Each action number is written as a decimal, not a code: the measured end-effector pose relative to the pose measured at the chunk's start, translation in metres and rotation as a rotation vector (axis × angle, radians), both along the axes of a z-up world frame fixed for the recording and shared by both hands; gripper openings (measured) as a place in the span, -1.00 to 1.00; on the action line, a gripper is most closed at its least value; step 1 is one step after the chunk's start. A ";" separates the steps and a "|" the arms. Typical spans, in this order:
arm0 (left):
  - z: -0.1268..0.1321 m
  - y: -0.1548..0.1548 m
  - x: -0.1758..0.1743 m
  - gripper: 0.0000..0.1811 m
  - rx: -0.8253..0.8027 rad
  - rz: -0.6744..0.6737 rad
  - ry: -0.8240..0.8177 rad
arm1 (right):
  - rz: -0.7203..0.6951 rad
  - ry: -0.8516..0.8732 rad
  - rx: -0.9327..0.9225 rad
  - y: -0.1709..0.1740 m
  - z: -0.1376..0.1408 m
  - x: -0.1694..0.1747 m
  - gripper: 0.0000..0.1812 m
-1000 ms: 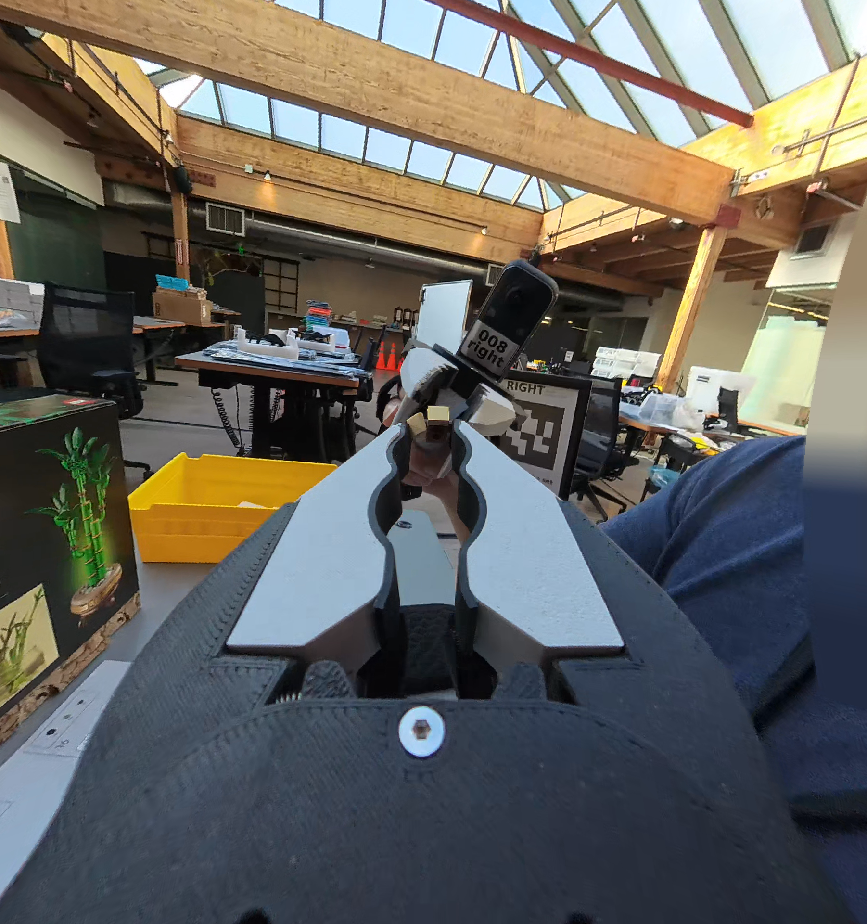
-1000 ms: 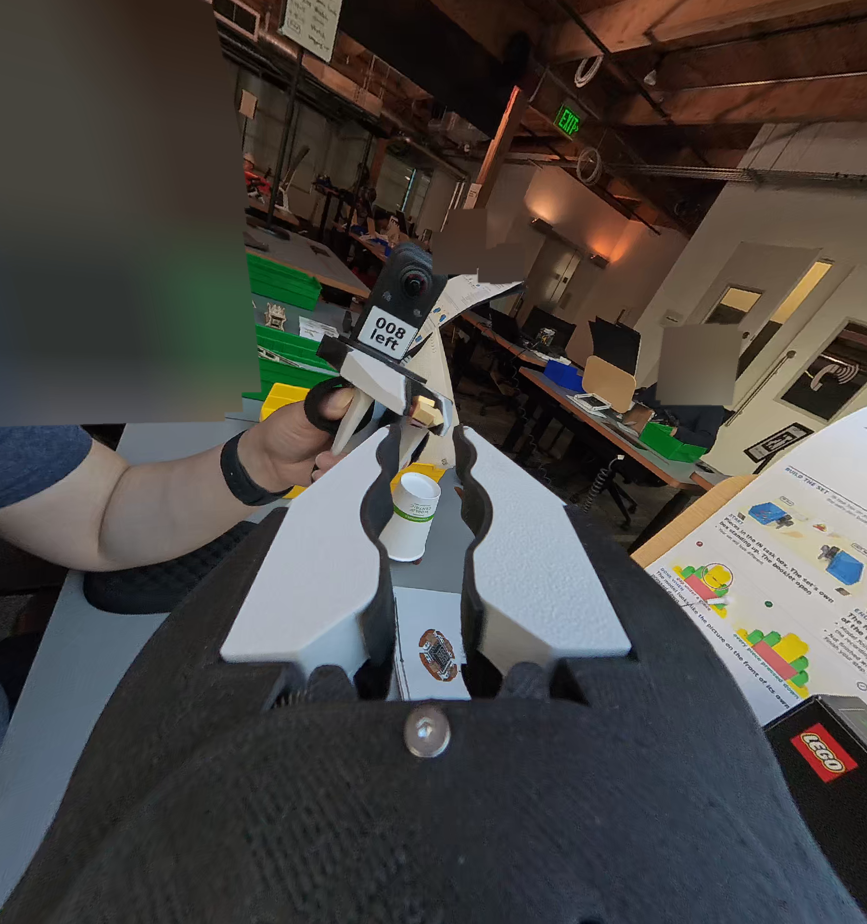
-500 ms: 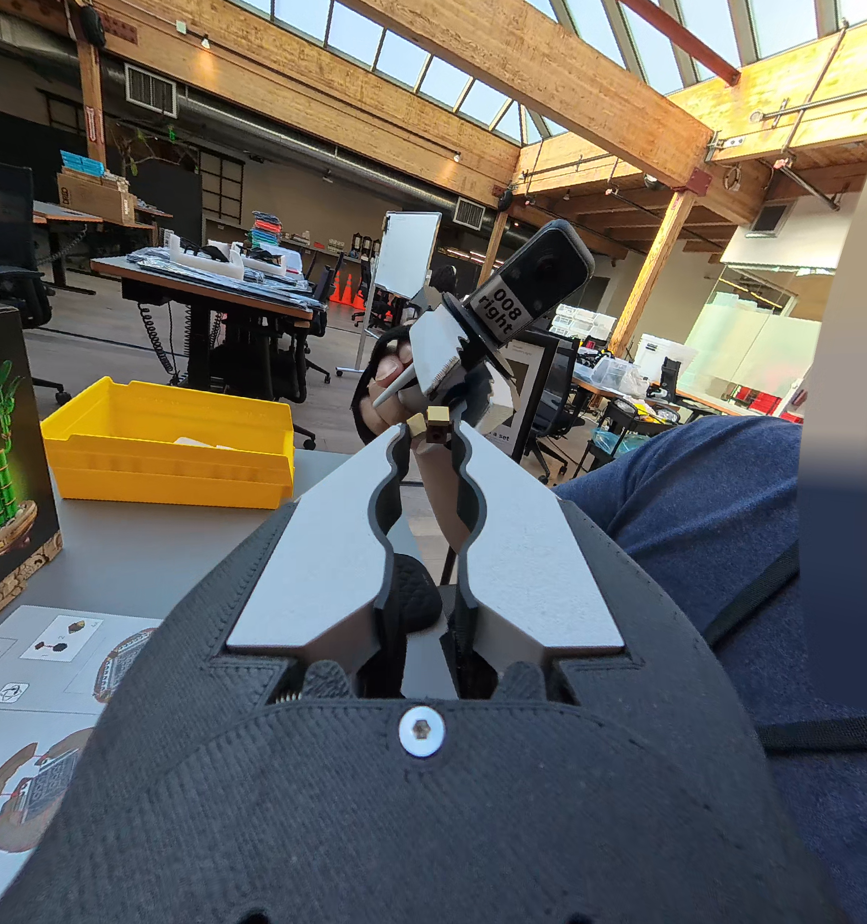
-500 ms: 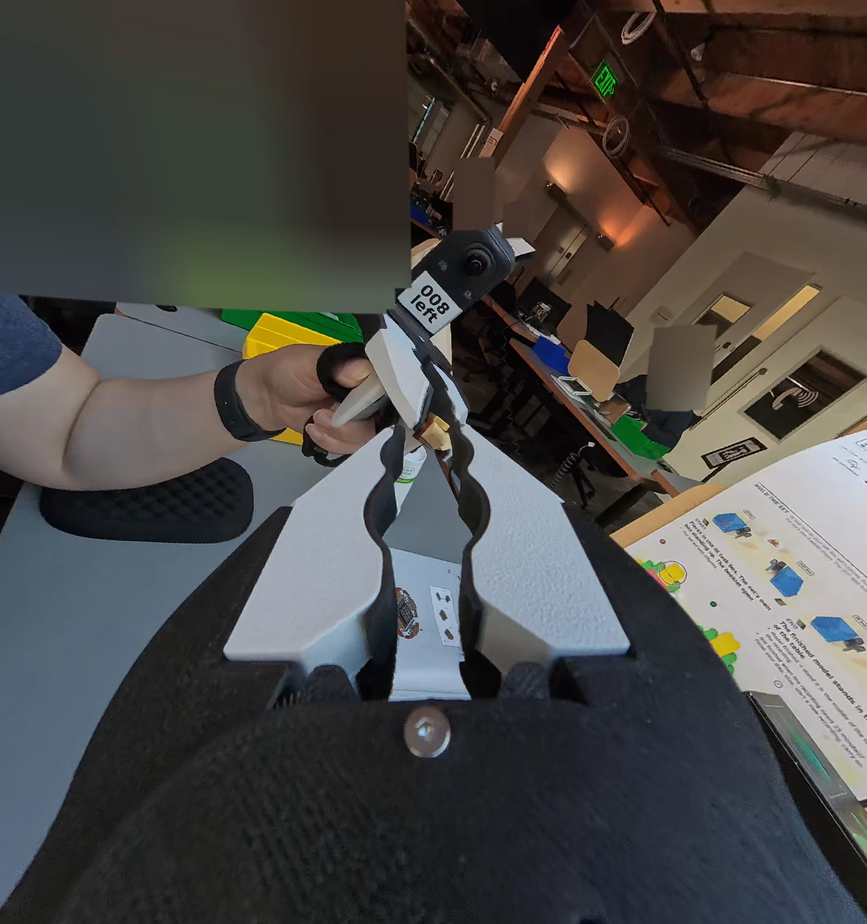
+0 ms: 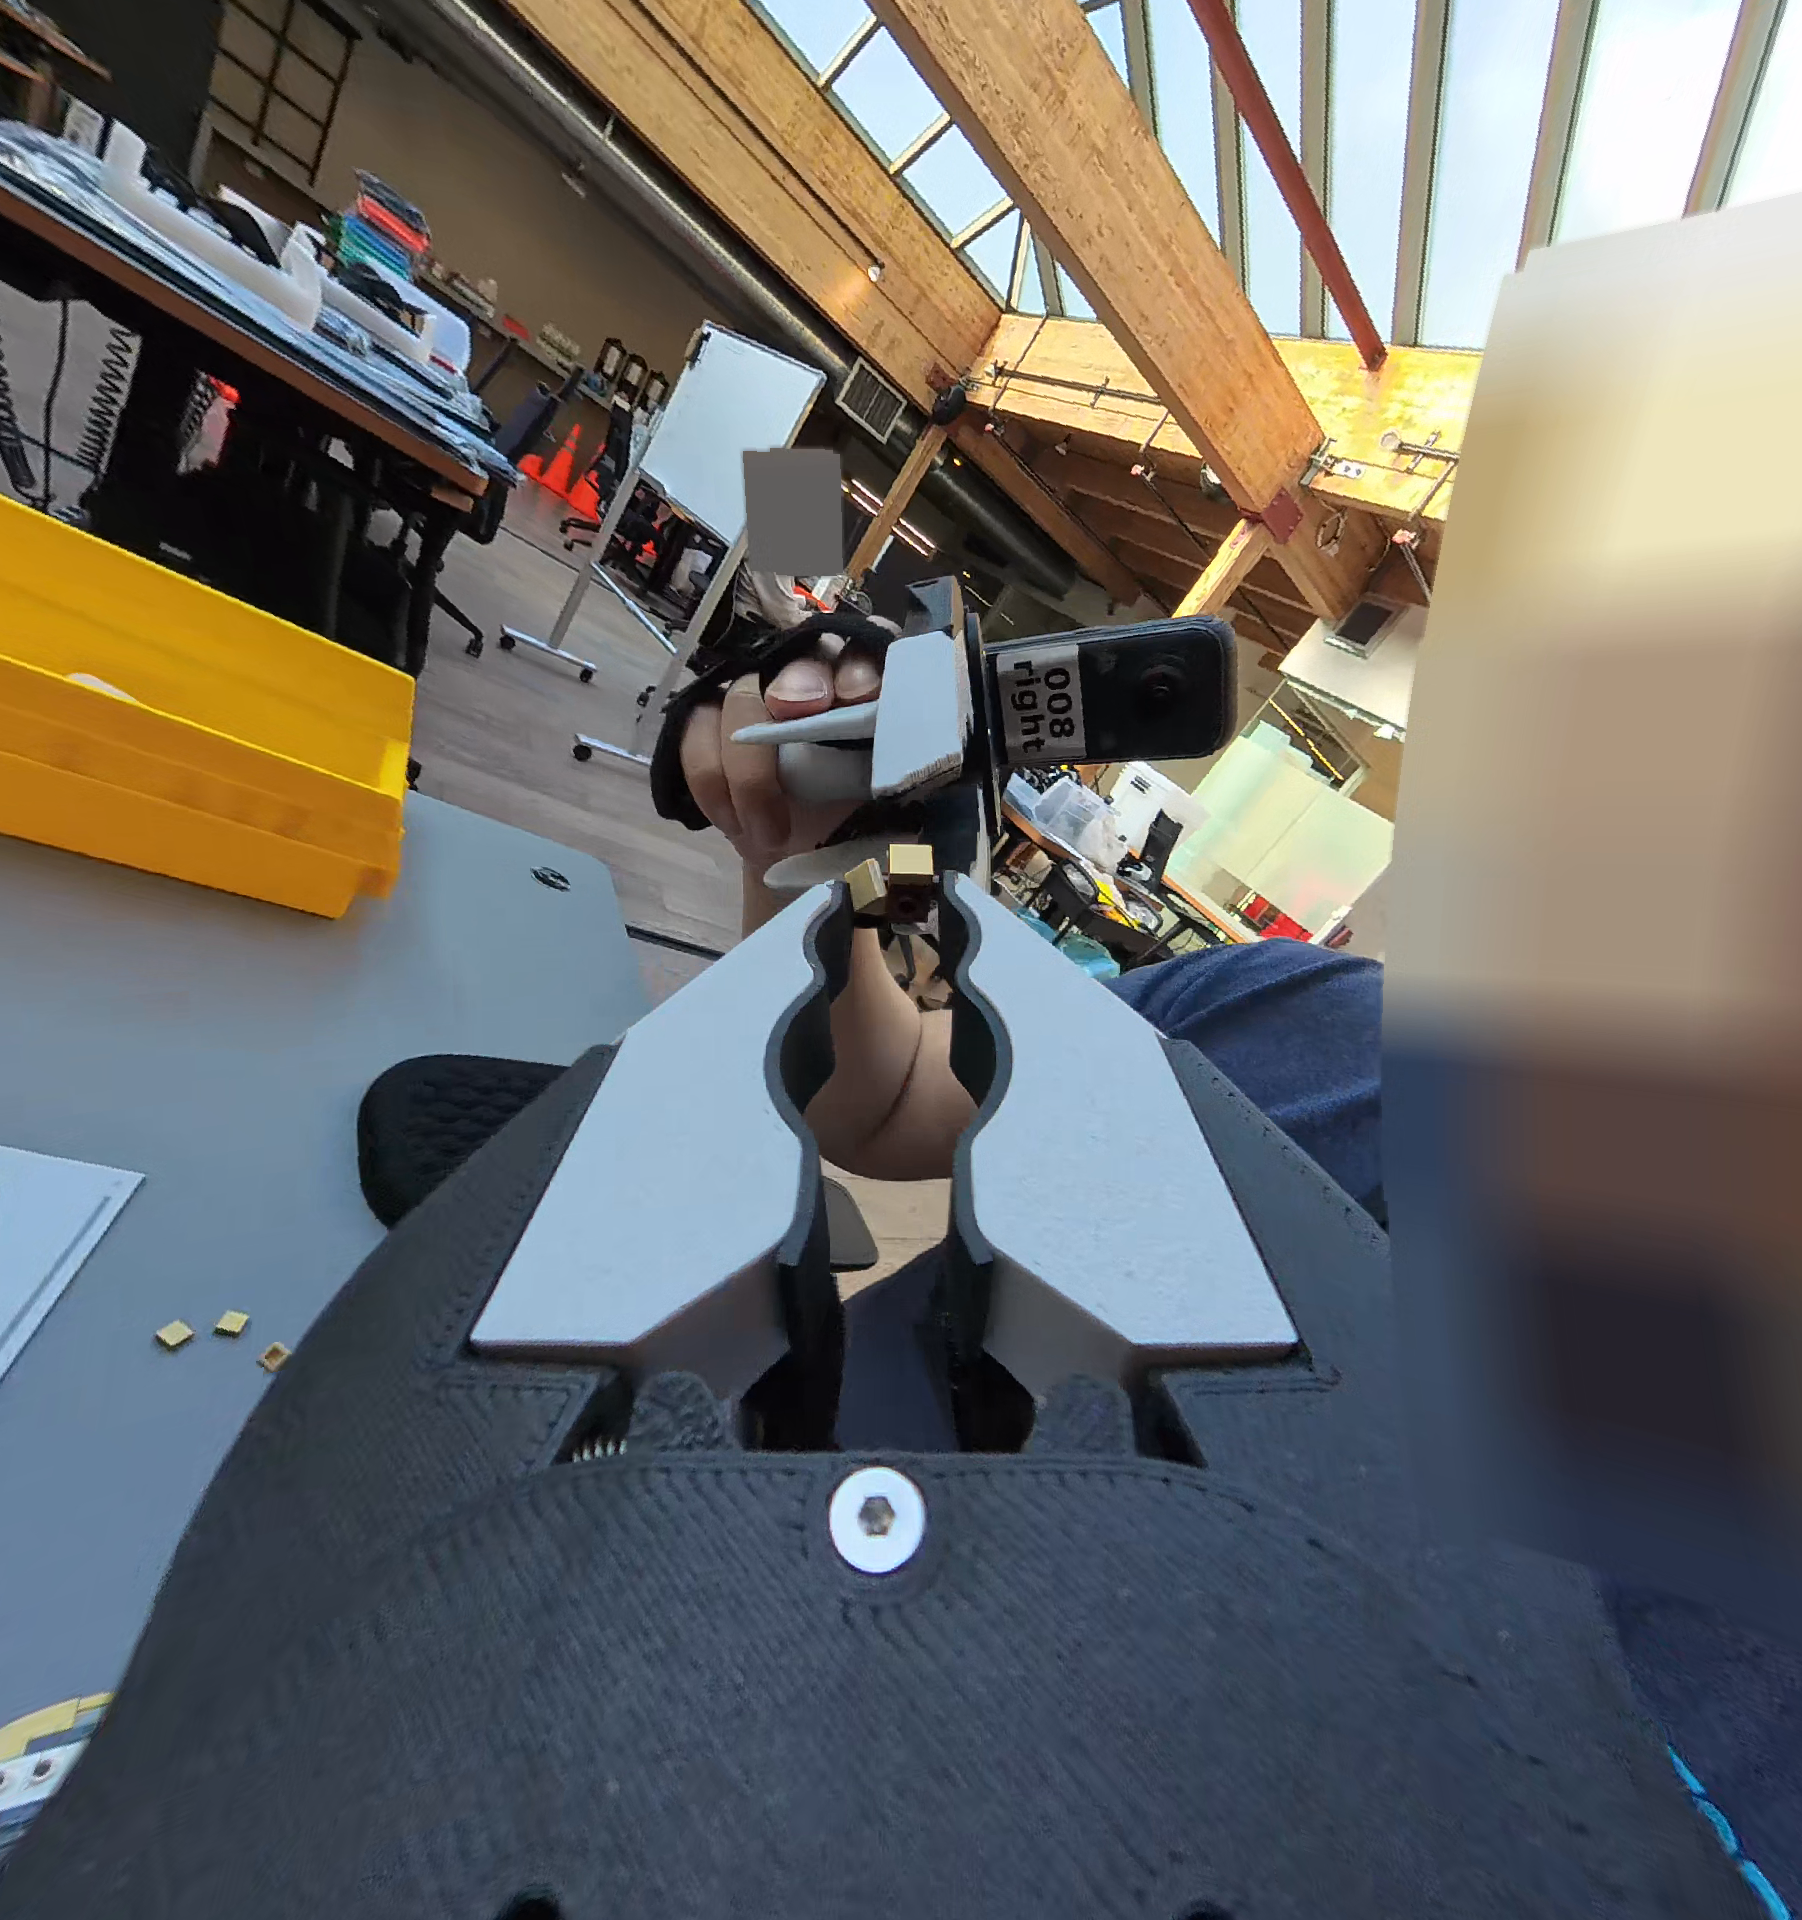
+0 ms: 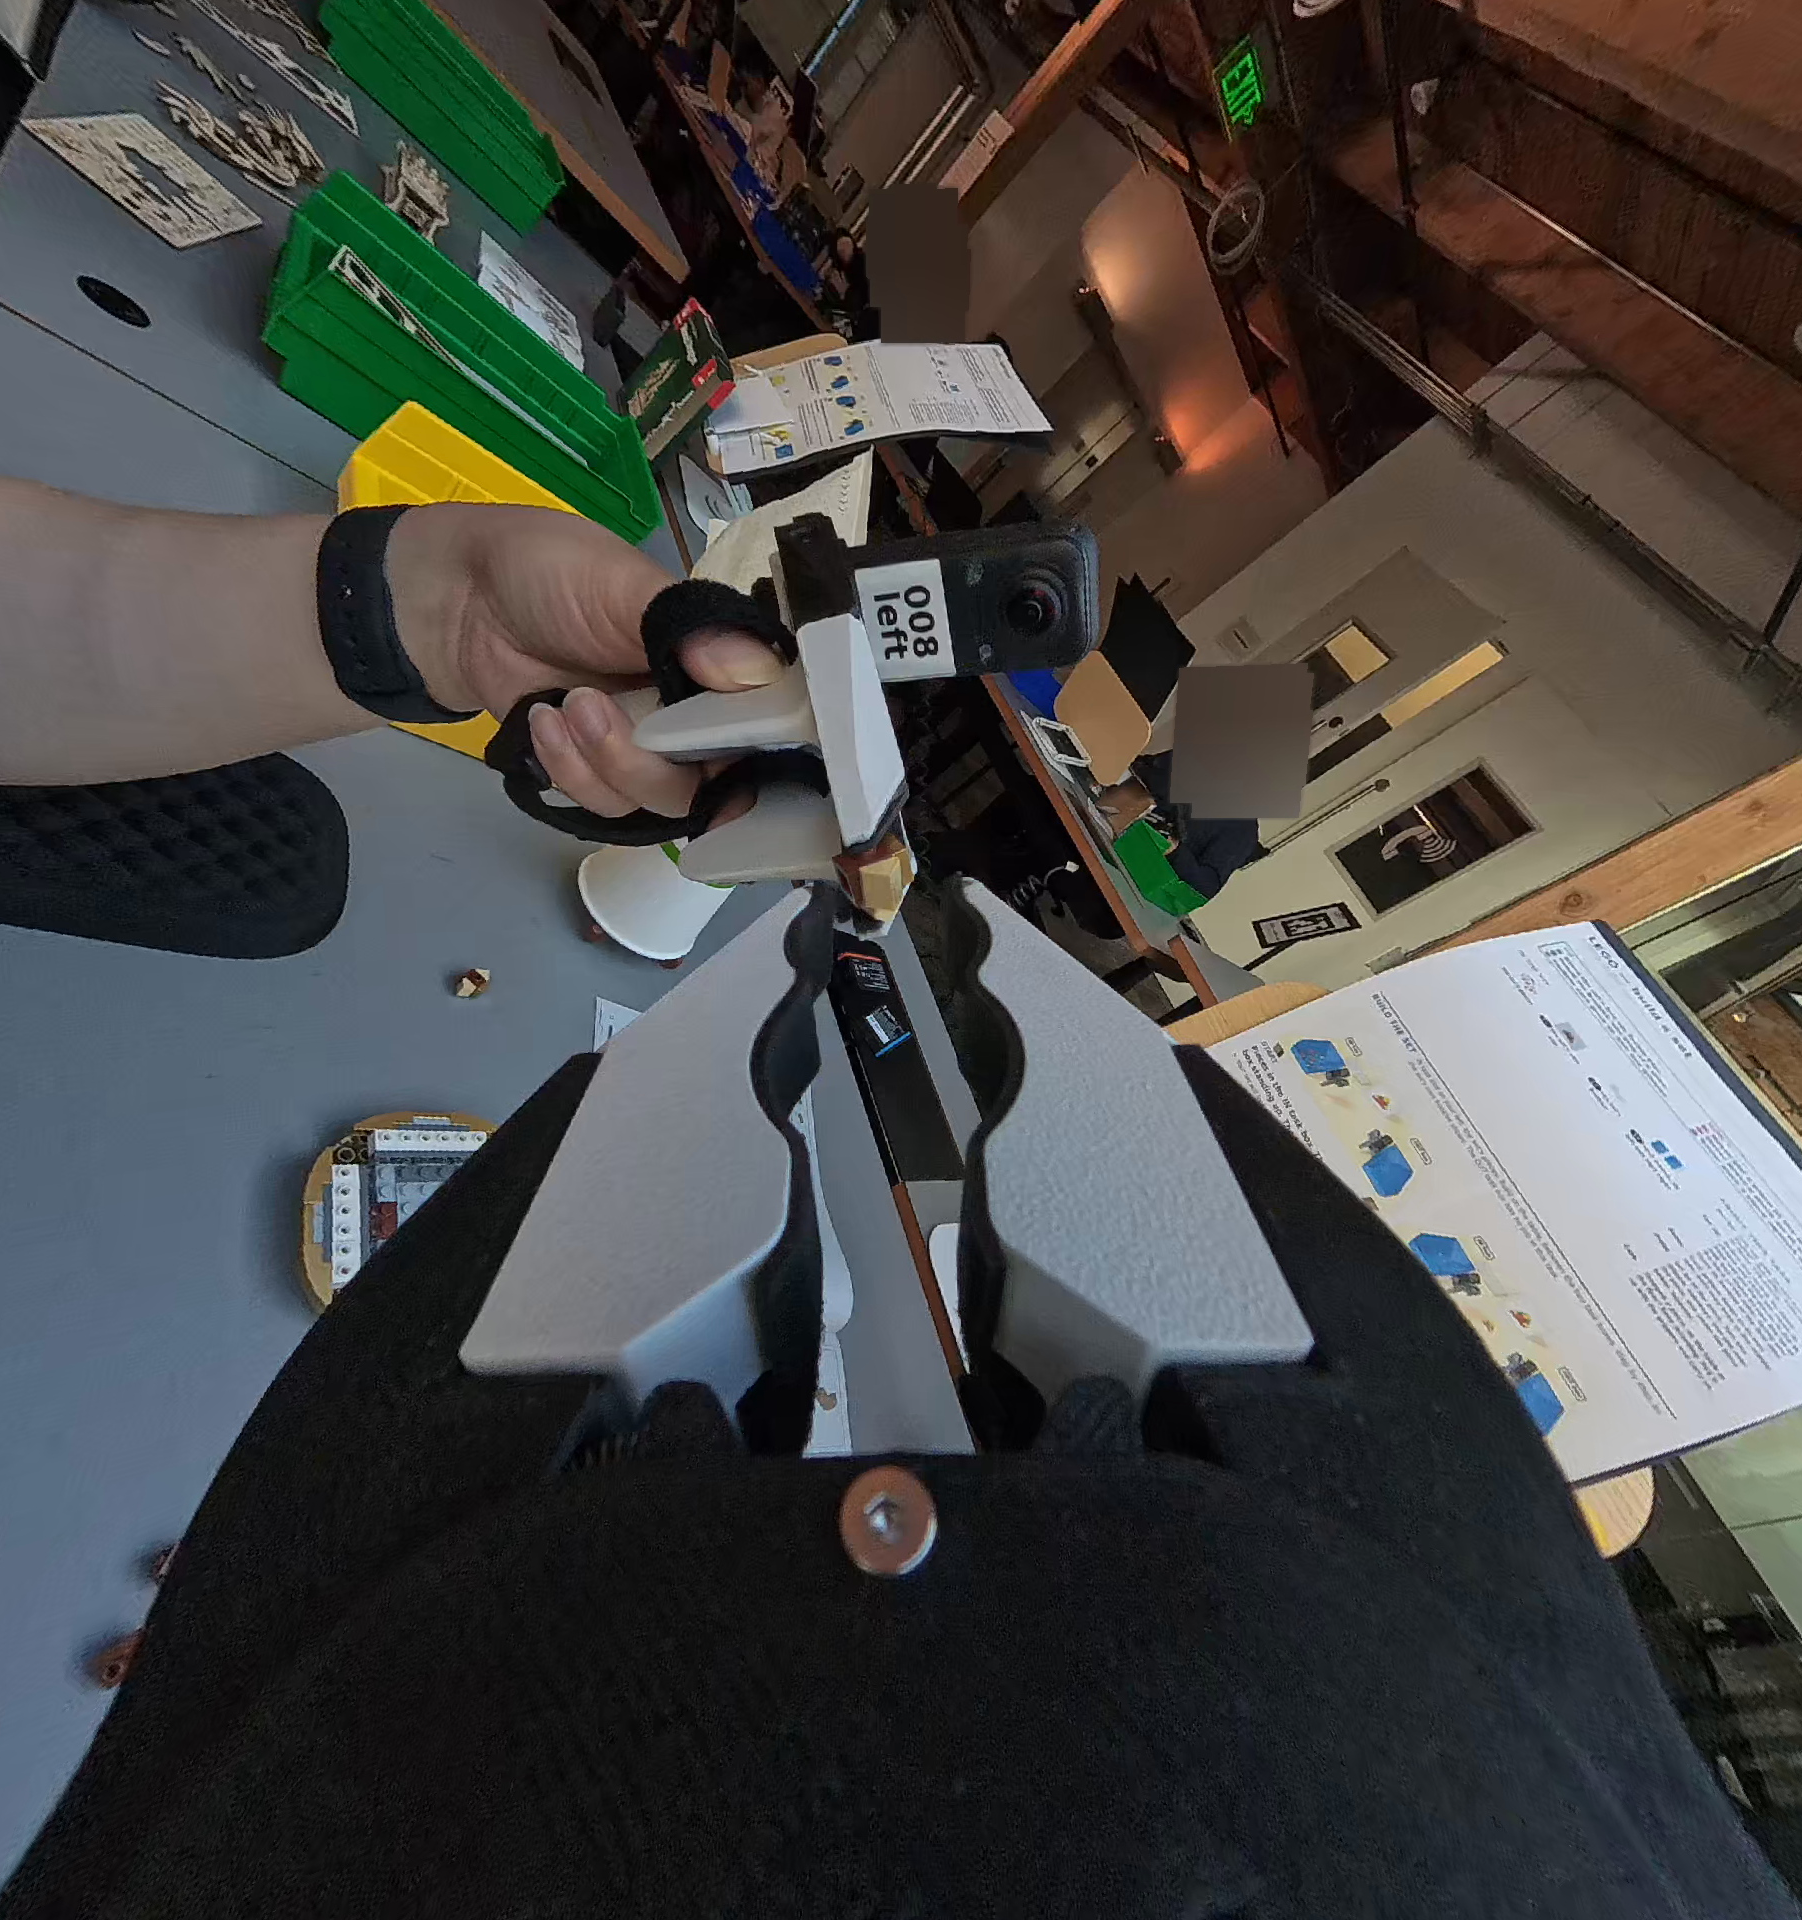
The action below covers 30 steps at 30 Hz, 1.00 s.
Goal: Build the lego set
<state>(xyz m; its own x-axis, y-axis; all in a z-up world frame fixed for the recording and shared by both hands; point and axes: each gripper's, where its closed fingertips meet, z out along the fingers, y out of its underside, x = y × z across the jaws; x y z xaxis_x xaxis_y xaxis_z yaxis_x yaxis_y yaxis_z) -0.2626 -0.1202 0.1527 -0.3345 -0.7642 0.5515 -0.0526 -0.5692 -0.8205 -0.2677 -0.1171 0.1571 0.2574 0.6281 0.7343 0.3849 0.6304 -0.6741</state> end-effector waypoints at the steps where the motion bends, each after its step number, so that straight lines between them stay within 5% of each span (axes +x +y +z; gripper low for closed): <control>1: -0.002 -0.001 0.001 -0.84 -0.009 -0.010 0.008 | 0.014 -0.002 0.013 -0.002 0.000 -0.001 -0.77; 13: -0.022 -0.014 0.008 -0.83 -0.005 -0.098 0.124 | 0.080 -0.112 0.032 -0.013 -0.024 -0.004 -0.85; 22: -0.019 0.006 0.005 -0.67 0.007 -0.012 0.080 | 0.060 0.013 0.063 -0.013 -0.018 0.010 -0.86; 30: -0.024 -0.009 0.024 -0.62 -0.017 -0.106 0.061 | 0.034 0.070 0.089 -0.013 -0.017 0.019 -0.87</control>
